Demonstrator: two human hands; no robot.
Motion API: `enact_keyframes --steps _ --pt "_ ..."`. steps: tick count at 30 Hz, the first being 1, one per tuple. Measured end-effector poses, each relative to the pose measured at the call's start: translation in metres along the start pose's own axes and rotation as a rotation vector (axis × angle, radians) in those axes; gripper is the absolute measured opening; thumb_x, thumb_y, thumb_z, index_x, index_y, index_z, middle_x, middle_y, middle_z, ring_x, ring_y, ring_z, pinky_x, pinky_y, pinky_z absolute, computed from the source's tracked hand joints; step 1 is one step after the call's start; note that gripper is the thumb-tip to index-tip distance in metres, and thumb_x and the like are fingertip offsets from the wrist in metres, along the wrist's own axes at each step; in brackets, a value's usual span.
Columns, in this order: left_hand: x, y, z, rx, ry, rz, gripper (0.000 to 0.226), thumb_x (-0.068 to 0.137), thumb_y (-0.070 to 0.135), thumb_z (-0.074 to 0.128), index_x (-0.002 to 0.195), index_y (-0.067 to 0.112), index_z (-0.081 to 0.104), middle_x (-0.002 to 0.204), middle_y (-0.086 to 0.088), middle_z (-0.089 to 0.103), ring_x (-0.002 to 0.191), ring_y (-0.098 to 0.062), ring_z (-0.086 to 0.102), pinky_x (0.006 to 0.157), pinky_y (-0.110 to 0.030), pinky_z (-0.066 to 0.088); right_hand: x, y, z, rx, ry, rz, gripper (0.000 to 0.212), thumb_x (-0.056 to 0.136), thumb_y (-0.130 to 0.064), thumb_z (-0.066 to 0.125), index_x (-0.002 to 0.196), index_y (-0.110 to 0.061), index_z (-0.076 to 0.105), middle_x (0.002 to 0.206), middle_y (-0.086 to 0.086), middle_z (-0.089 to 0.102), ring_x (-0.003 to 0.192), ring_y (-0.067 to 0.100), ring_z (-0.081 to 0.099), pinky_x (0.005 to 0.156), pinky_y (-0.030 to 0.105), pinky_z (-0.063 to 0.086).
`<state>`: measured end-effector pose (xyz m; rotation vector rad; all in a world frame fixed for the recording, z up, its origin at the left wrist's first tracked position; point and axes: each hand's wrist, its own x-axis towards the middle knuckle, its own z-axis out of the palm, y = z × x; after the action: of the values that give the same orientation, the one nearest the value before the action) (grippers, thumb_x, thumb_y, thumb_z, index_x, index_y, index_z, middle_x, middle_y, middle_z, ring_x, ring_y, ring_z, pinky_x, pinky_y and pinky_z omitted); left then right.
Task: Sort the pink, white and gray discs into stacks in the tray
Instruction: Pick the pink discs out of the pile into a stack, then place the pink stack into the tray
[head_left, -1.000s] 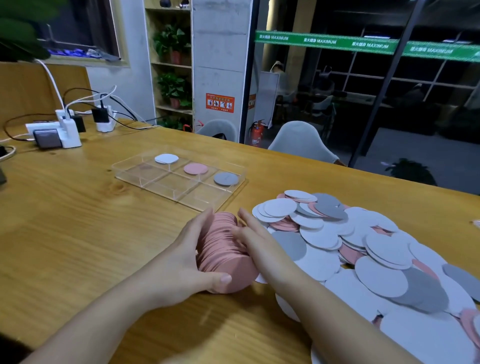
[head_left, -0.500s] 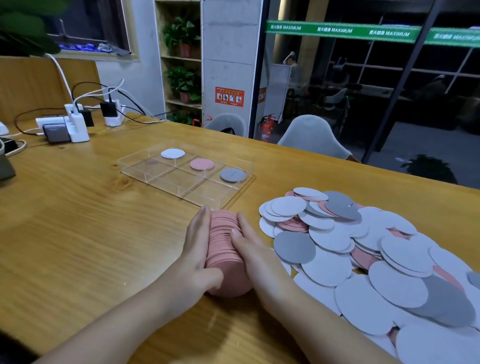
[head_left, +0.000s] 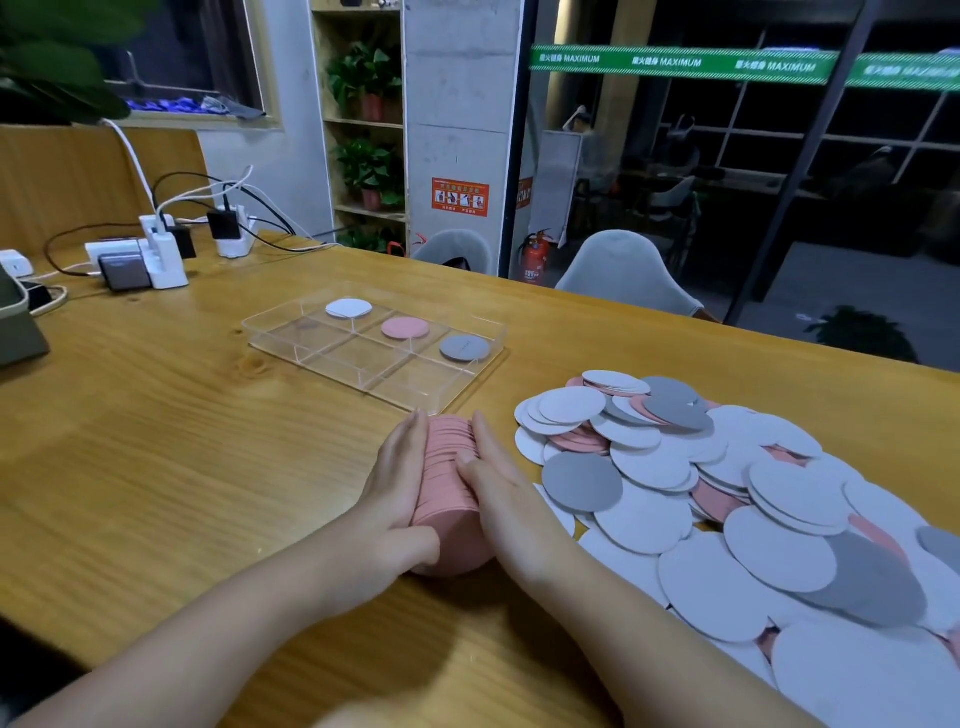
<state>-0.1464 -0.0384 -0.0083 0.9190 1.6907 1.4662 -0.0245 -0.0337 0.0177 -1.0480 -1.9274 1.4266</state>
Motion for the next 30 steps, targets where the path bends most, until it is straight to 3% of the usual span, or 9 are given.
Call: enact_keyframes --steps 2,6,9,11,14,18,23,26,30 --pt "-0.003 -0.002 -0.007 0.042 -0.090 0.062 0.057 0.095 0.051 0.035 0.145 0.025 0.028 0.152 0.006 0.025 0.141 -0.015 0.022 0.113 -0.027 0.016 0.000 0.000 -0.001 -0.022 -0.016 -0.001 0.054 0.102 -0.029 0.028 0.149 -0.023 0.003 0.156 -0.015 -0.001 0.140 -0.004 -0.001 0.114 0.019 0.000" --pt "-0.003 -0.021 -0.038 0.212 -0.316 0.136 0.115 0.048 0.085 0.034 0.147 0.026 0.024 0.156 0.004 0.019 0.142 -0.013 0.022 0.115 -0.035 0.023 -0.001 -0.001 -0.004 -0.028 -0.035 -0.002 0.055 0.102 -0.035 0.025 0.149 -0.022 0.001 0.156 -0.014 -0.003 0.141 -0.002 -0.003 0.113 0.019 -0.001" --pt "-0.012 -0.007 -0.042 0.437 -0.562 0.263 0.106 0.053 0.057 0.053 0.138 0.048 -0.009 0.142 0.037 -0.016 0.128 0.024 -0.011 0.103 -0.005 0.010 -0.002 -0.002 -0.006 -0.001 -0.021 0.004 0.054 0.102 -0.035 0.026 0.150 -0.022 0.004 0.156 -0.014 0.000 0.141 -0.002 -0.001 0.112 0.018 0.000" --pt "-0.014 -0.005 -0.051 0.398 -0.623 0.298 0.107 0.052 0.047 0.066 0.136 0.053 0.001 0.141 0.041 -0.004 0.129 0.025 -0.004 0.102 -0.001 0.015 -0.004 -0.001 -0.007 0.002 -0.015 0.004 0.054 0.102 -0.035 0.026 0.150 -0.022 0.005 0.156 -0.014 0.001 0.141 -0.002 0.001 0.110 0.016 0.001" --pt "-0.011 -0.006 -0.059 0.218 -0.615 0.320 0.105 0.053 0.043 0.086 0.137 0.053 0.025 0.144 0.028 0.022 0.136 0.009 0.020 0.113 -0.025 0.026 -0.005 0.001 -0.008 -0.027 -0.013 -0.014 0.054 0.102 -0.036 0.025 0.150 -0.022 0.006 0.156 -0.013 0.002 0.141 -0.002 0.001 0.102 0.010 0.003" --pt "-0.012 -0.005 -0.058 0.106 -0.629 0.297 0.107 0.046 0.039 0.092 0.136 0.042 0.034 0.147 0.018 0.030 0.134 0.006 0.031 0.103 -0.019 0.037 -0.004 0.005 -0.008 -0.044 -0.012 -0.042 0.055 0.101 -0.038 0.026 0.150 -0.021 0.007 0.157 -0.011 0.003 0.141 -0.001 0.002 0.102 0.010 0.003" --pt "-0.016 0.003 -0.057 0.052 -0.598 0.249 0.101 0.044 0.016 0.087 0.132 0.036 0.041 0.141 0.017 0.042 0.128 0.006 0.040 0.095 -0.016 0.043 -0.005 0.014 -0.013 -0.041 0.009 -0.083 0.059 0.097 -0.046 0.033 0.149 -0.026 0.014 0.151 -0.019 0.016 0.136 -0.007 0.013 0.100 0.008 0.009" --pt "-0.010 0.009 -0.064 0.042 -0.554 0.242 0.099 0.040 0.023 0.088 0.128 0.036 0.045 0.134 0.020 0.051 0.125 0.004 0.045 0.087 -0.017 0.047 0.001 0.007 -0.014 0.003 -0.031 -0.150 0.050 0.089 -0.054 0.039 0.137 -0.040 0.032 0.138 -0.028 0.031 0.118 -0.020 0.031 0.092 -0.002 0.022" --pt "0.011 0.021 -0.075 -0.157 -0.513 0.212 0.108 0.030 0.036 0.095 0.127 0.022 0.050 0.126 0.006 0.062 0.116 -0.009 0.057 0.080 -0.020 0.051 0.029 -0.005 -0.015 0.007 -0.083 -0.234 0.053 0.085 -0.059 0.048 0.130 -0.031 0.048 0.130 -0.011 0.054 0.114 -0.002 0.051 0.086 0.008 0.042"
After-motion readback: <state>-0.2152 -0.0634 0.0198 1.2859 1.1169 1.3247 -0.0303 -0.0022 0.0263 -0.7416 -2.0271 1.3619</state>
